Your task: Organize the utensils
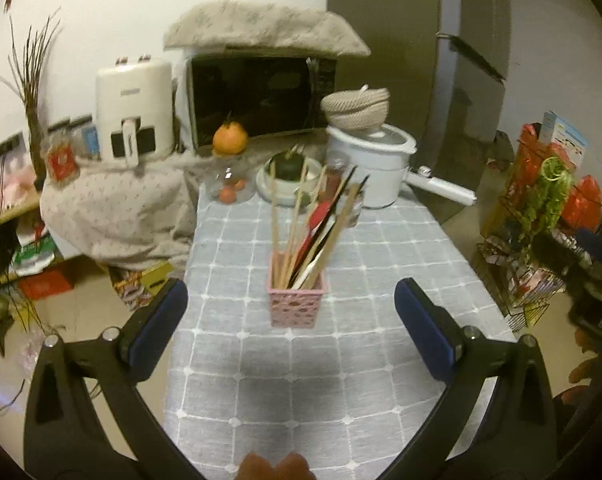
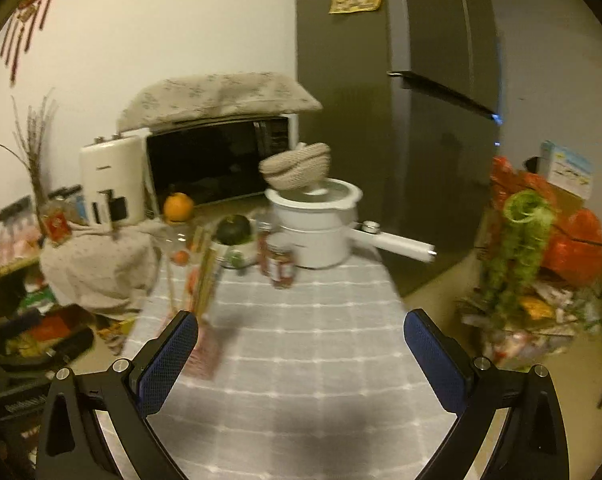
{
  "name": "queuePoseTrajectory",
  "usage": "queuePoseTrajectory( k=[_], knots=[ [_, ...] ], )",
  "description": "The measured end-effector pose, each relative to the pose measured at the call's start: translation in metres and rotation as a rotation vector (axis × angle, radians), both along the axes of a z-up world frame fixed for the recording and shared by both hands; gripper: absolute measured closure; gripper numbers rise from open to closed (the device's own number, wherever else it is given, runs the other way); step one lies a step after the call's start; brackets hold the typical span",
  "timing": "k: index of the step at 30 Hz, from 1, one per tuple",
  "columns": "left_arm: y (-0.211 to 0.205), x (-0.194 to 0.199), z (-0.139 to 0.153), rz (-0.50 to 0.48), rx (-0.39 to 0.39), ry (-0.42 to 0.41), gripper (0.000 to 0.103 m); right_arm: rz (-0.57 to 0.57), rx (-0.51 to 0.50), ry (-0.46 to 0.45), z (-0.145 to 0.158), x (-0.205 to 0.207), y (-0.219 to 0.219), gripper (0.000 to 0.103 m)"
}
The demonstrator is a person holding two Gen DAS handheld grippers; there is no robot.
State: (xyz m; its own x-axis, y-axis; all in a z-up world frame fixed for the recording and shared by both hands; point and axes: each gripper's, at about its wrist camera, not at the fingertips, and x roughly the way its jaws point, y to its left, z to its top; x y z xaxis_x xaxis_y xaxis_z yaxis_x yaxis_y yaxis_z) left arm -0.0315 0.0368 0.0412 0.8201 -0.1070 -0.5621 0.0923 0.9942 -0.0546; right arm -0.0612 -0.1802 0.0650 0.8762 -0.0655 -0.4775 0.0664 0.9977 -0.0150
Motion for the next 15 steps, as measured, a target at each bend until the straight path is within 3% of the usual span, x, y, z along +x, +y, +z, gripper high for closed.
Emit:
queuePoseTrajectory(
  k=[6,15],
  knots=[
    [-0.018,-0.010,0.010,-0.012,0.016,-0.041,0.000,-0.056,-0.017,0.004,0.004,-0.011,-0.019,0.000],
    [-0.028,-0.010,0.007,-0.012,0.016,-0.025,0.000,-0.058,-0.014,0.012,0.000,-0.012,-0.027,0.000]
  ],
)
